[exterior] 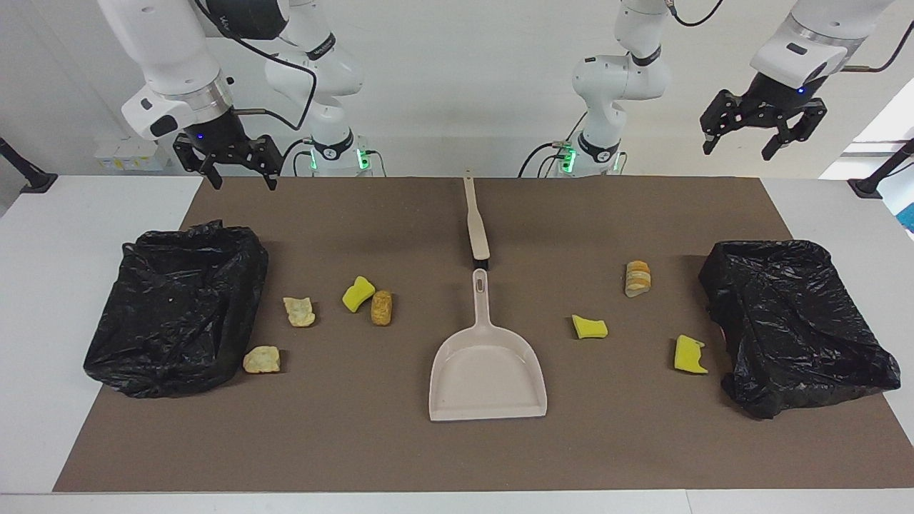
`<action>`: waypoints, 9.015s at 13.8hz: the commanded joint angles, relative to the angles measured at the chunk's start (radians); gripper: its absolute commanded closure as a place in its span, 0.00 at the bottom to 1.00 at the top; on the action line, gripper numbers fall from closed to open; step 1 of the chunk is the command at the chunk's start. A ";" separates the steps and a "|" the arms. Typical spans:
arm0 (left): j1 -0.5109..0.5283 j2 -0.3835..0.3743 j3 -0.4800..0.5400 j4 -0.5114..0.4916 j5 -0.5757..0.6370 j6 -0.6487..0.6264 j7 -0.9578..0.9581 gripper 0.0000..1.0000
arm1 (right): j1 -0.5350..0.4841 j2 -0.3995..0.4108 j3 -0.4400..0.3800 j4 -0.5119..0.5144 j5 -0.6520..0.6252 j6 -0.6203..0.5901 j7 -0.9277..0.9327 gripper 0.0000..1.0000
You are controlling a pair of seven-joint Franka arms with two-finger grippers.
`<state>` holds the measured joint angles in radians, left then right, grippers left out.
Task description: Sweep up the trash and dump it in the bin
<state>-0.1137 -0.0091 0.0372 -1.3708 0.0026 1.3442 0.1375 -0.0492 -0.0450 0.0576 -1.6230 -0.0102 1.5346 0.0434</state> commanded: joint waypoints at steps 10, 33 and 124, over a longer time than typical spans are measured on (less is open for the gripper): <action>0.009 -0.020 0.010 -0.024 0.004 0.000 0.004 0.00 | -0.009 -0.019 0.002 -0.021 0.027 0.009 0.012 0.00; -0.024 -0.028 -0.003 -0.033 -0.003 0.006 -0.013 0.00 | -0.009 -0.019 0.004 -0.021 0.027 0.012 0.010 0.00; 0.032 0.313 -0.043 -0.338 0.281 0.546 -0.318 1.00 | 0.526 0.501 0.077 0.137 -0.064 0.334 0.240 1.00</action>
<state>-0.1026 0.2499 0.0089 -1.7804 0.2519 1.9062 -0.1956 0.4989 0.5263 0.1287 -1.4148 -0.0802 1.8721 0.4293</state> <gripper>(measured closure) 0.740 0.687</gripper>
